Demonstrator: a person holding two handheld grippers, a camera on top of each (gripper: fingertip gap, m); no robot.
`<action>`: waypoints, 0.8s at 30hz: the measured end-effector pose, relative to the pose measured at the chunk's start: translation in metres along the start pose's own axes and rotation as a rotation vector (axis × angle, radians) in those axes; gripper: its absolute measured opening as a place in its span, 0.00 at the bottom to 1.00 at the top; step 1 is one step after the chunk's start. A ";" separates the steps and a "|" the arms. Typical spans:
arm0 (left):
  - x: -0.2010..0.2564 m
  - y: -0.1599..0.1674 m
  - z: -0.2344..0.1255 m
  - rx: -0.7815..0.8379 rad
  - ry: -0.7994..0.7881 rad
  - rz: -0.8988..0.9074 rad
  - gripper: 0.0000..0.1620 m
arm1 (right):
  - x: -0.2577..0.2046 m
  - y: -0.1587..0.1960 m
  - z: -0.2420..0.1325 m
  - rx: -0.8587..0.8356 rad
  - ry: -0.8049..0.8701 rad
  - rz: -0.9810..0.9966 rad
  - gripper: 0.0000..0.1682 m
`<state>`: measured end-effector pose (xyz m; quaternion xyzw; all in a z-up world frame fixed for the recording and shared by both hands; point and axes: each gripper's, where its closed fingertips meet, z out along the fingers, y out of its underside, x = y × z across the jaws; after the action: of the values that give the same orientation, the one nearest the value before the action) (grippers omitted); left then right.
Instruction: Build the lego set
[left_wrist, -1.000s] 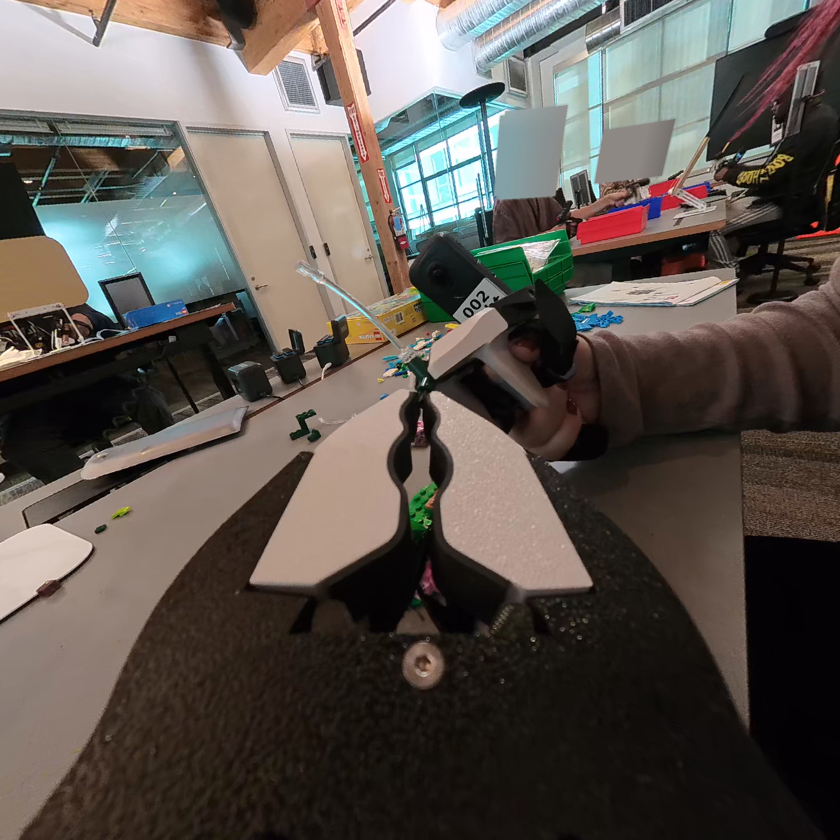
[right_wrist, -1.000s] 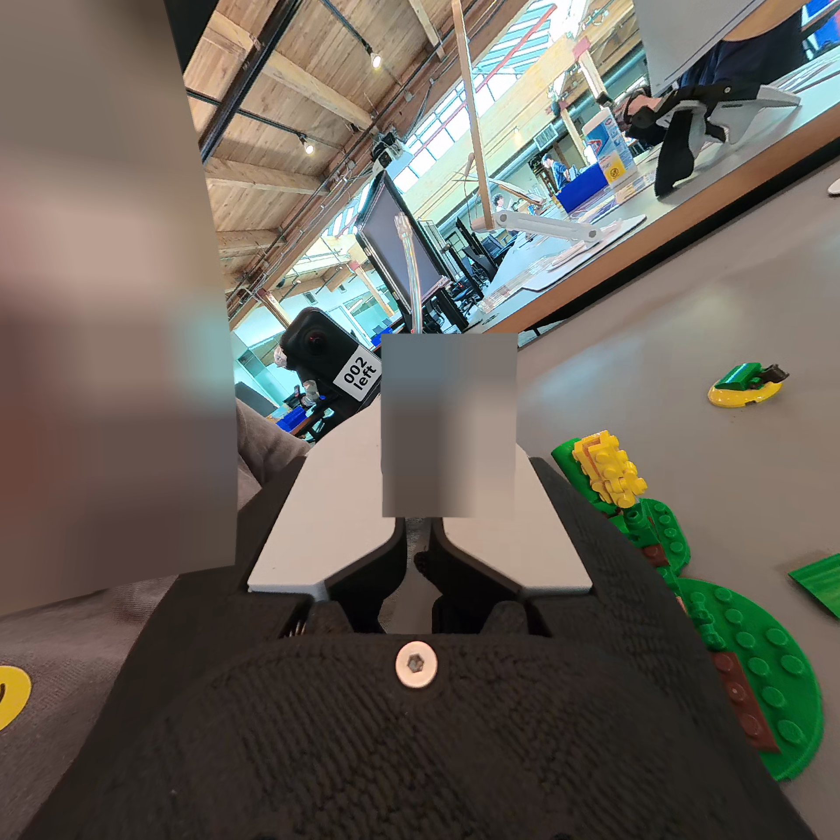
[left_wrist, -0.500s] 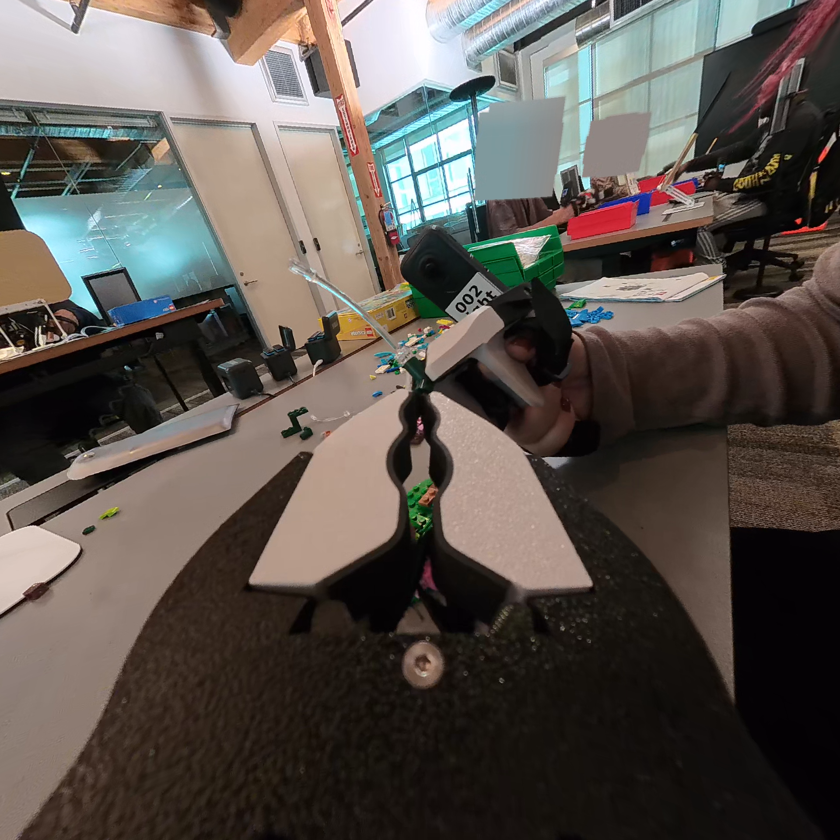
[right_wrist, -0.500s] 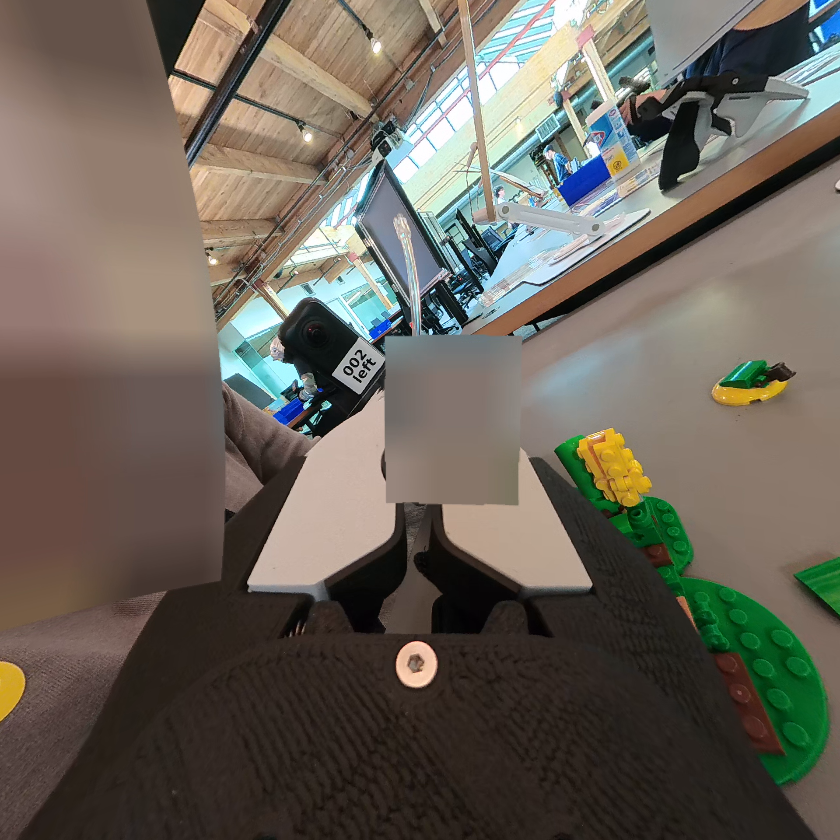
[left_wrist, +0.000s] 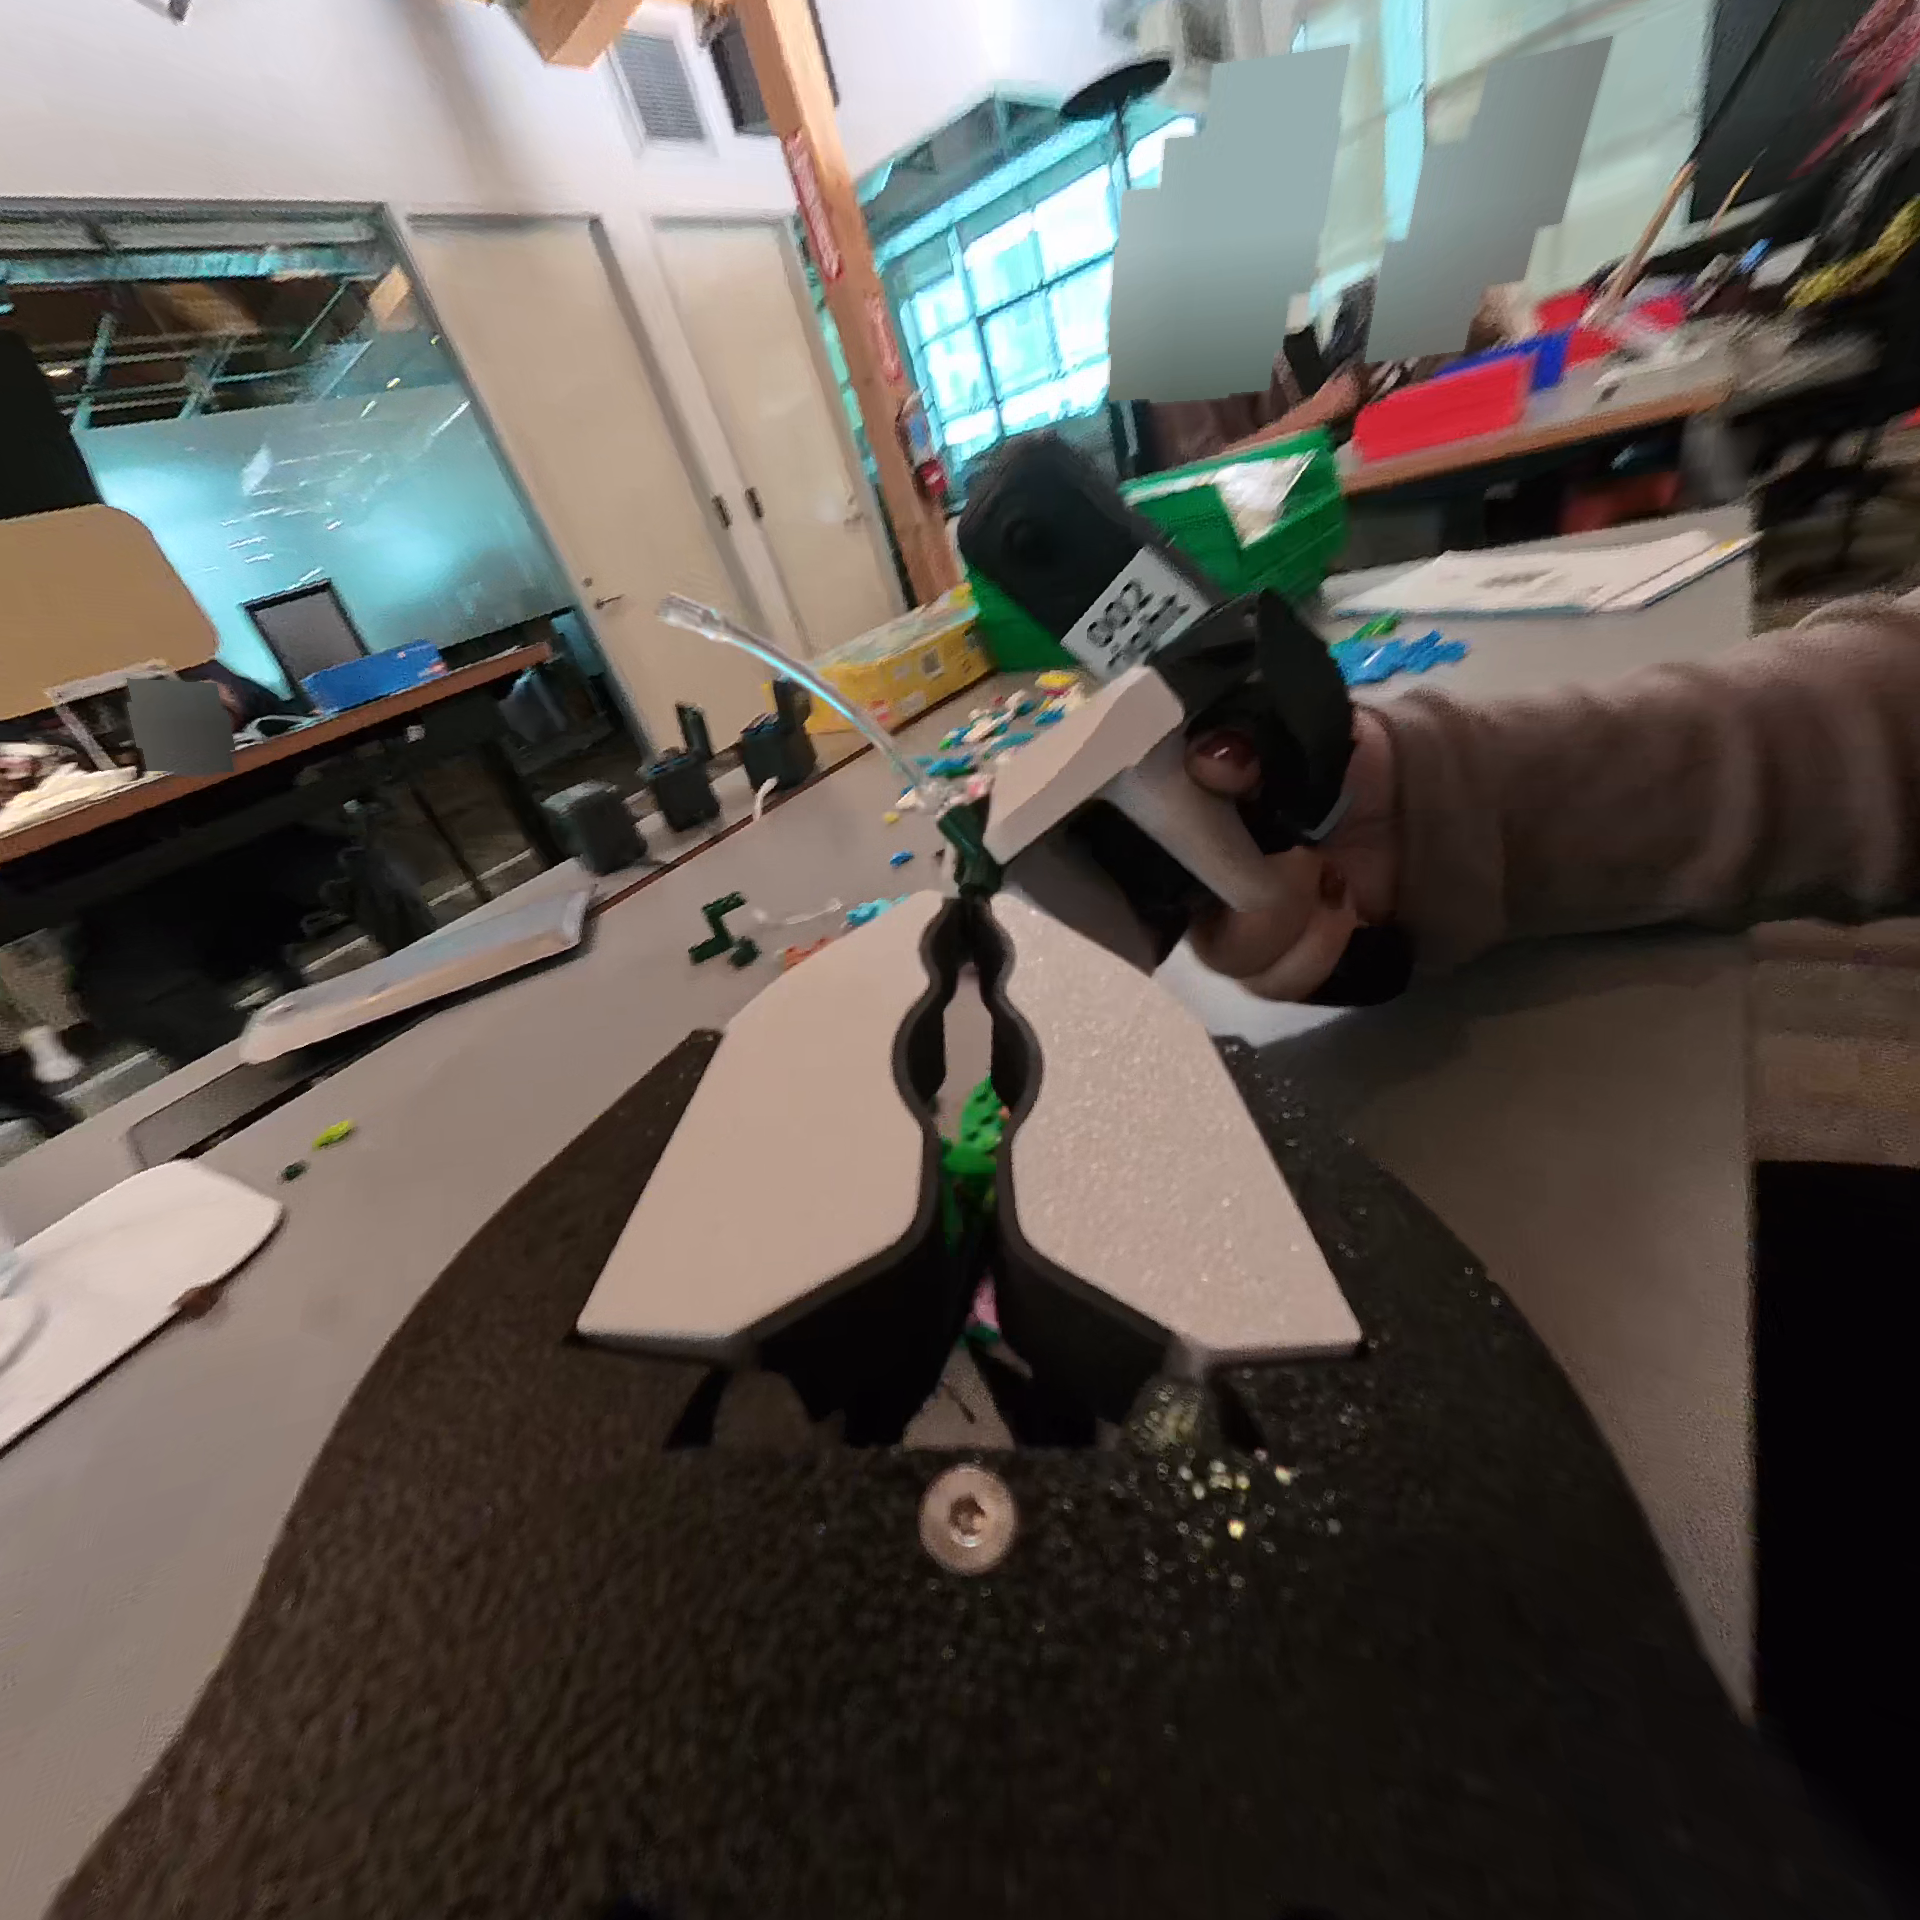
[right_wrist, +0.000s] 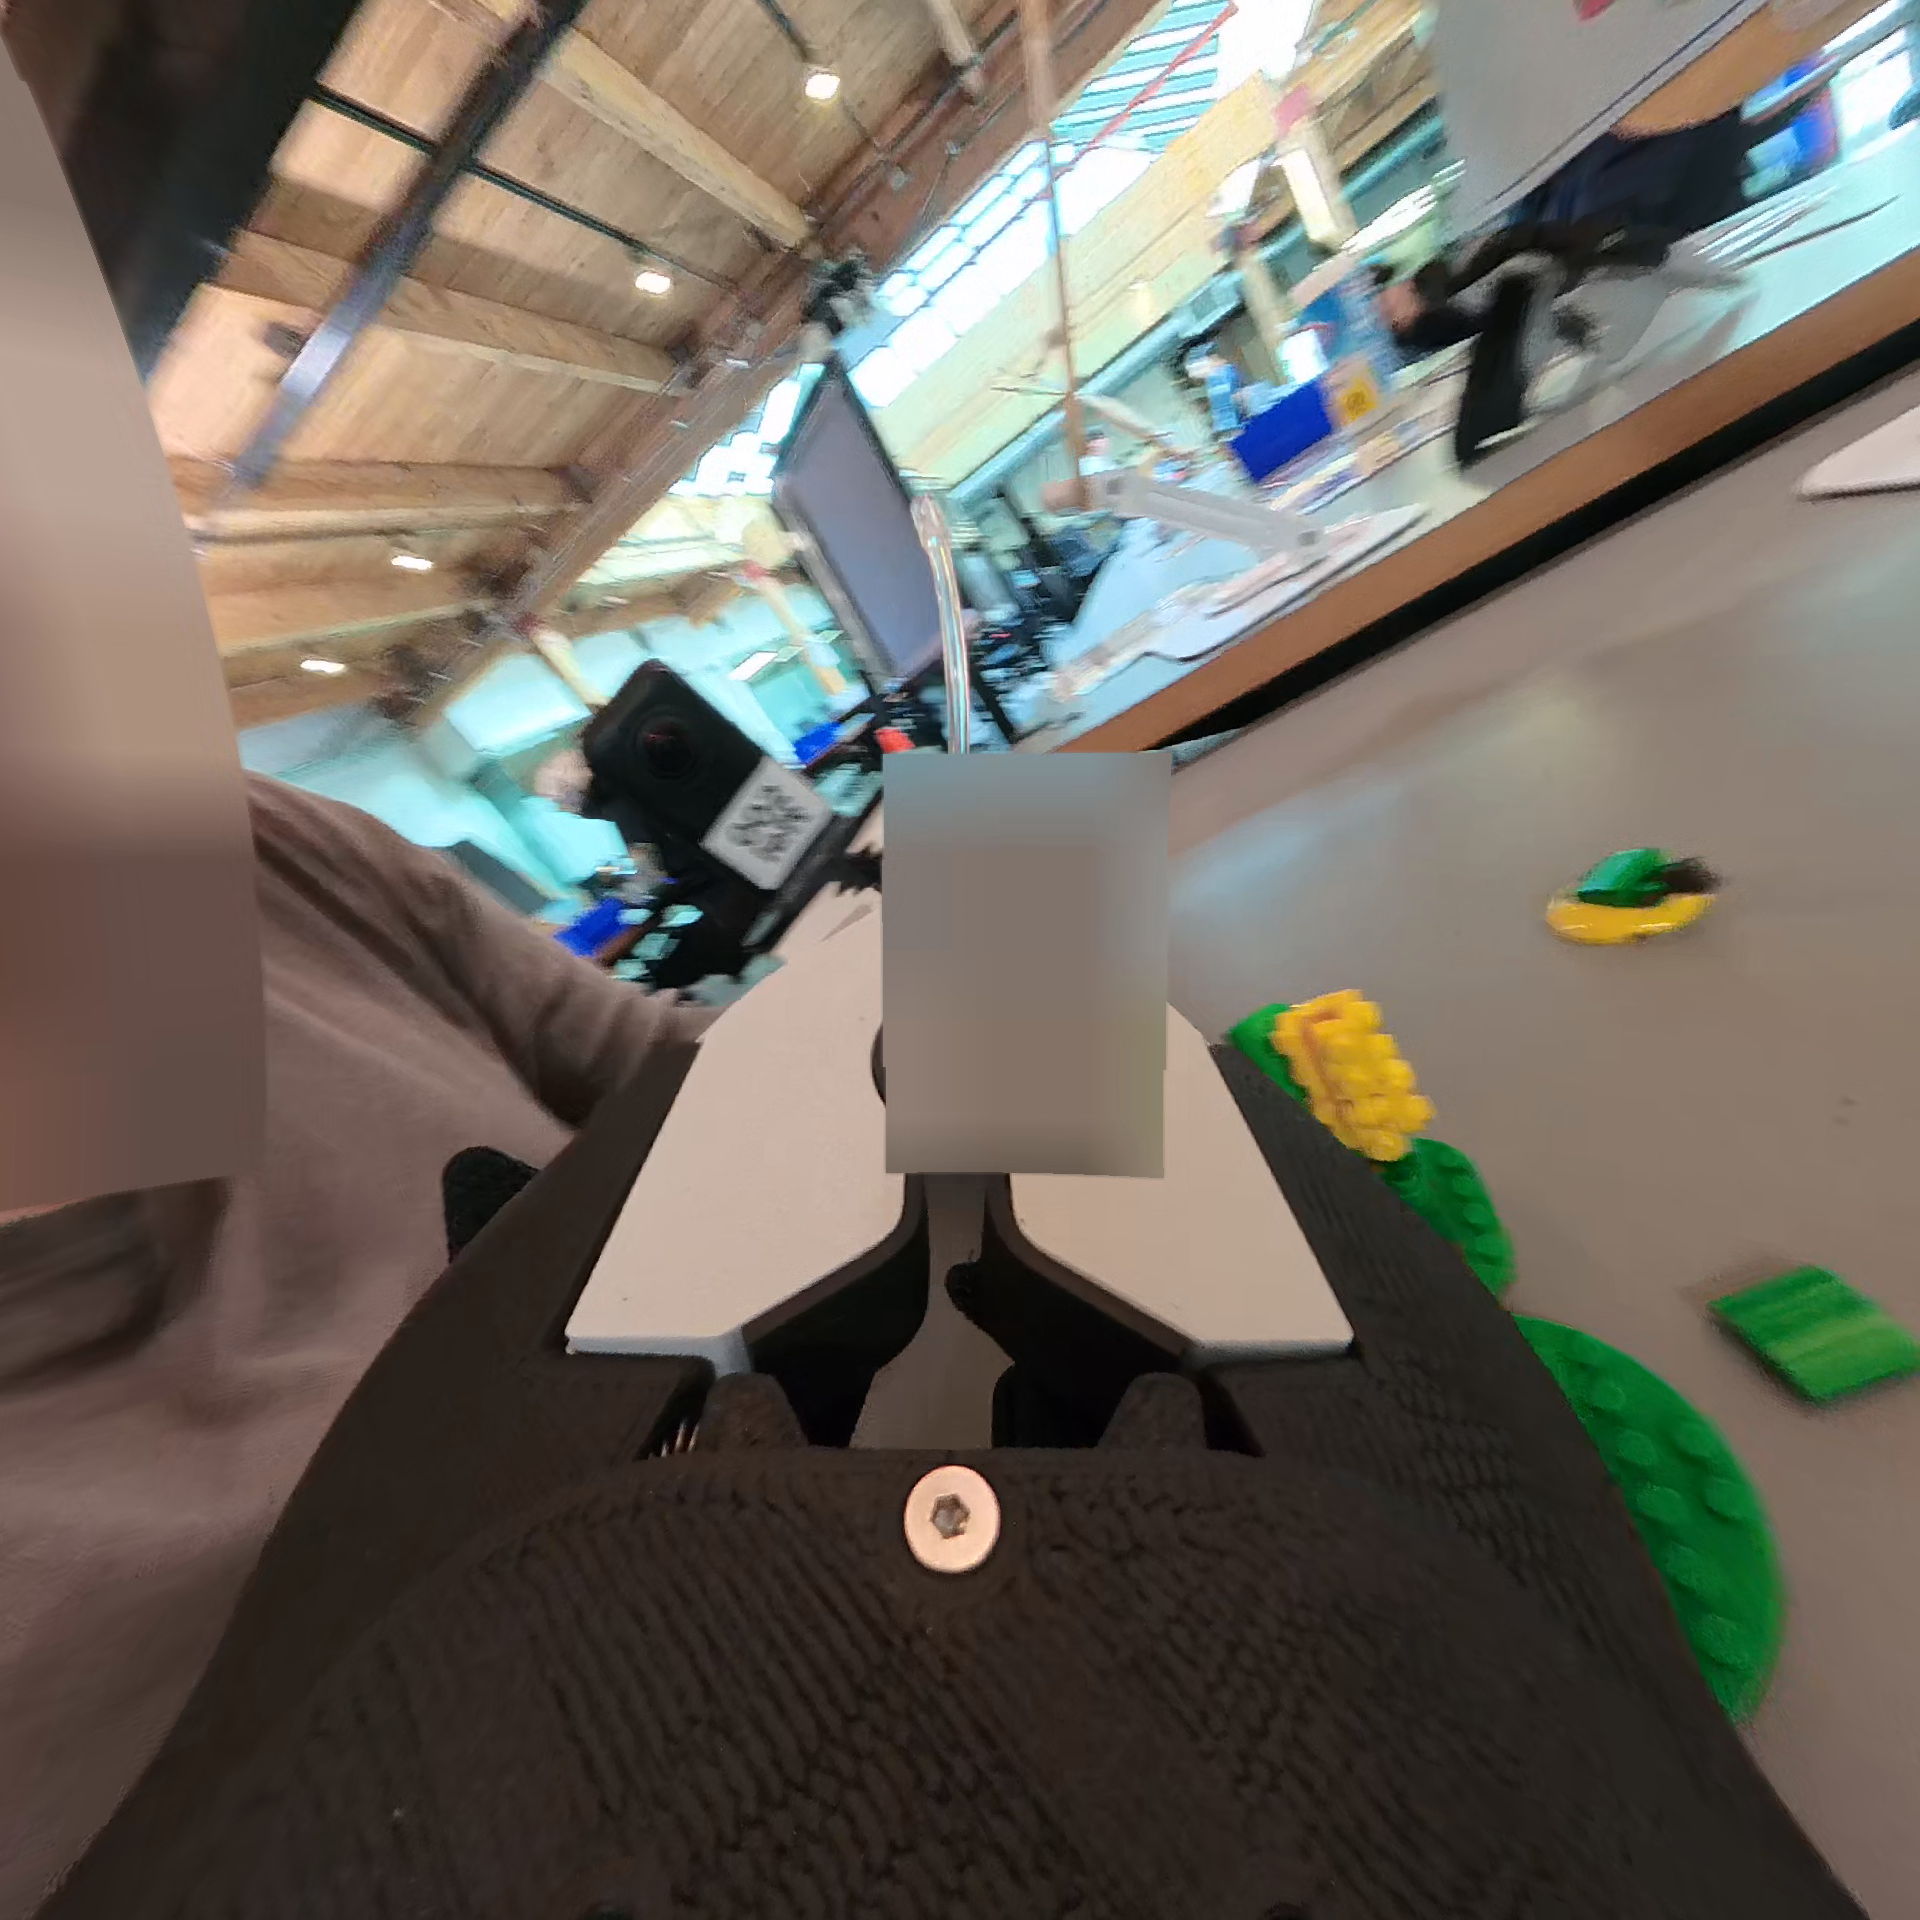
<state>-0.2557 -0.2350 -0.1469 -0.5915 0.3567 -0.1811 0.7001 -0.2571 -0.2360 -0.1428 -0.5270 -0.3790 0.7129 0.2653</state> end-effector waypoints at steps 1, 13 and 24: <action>-0.002 0.003 0.001 -0.033 -0.024 0.034 0.03 | 0.004 0.000 0.000 0.002 0.036 -0.021 0.03; -0.015 0.023 0.004 -0.337 -0.193 0.534 0.03 | 0.016 0.001 0.000 -0.022 0.173 -0.147 0.03; -0.014 0.036 0.002 -0.441 -0.174 0.578 0.01 | 0.022 0.009 0.002 -0.079 0.240 -0.228 0.03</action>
<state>-0.2697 -0.2153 -0.1776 -0.6162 0.4784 0.1561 0.6058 -0.2658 -0.2246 -0.1622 -0.5720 -0.4295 0.5946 0.3672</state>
